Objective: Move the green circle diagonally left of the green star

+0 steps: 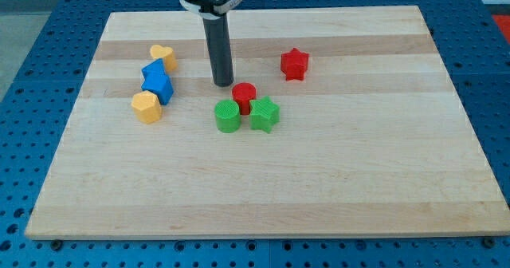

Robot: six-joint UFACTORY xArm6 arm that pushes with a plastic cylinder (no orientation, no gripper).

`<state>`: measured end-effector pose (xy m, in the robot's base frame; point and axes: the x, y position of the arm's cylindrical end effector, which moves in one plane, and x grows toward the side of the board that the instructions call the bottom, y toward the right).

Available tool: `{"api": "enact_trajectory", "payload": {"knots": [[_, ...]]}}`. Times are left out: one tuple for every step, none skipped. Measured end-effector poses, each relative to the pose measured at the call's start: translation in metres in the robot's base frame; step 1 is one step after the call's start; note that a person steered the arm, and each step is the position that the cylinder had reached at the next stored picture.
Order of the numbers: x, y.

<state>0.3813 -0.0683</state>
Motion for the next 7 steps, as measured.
{"api": "enact_trajectory", "payload": {"knots": [[0.006,0.000],[0.006,0.000],[0.014,0.000],[0.022,0.000],[0.034,0.000],[0.050,0.000],[0.066,0.000]]}}
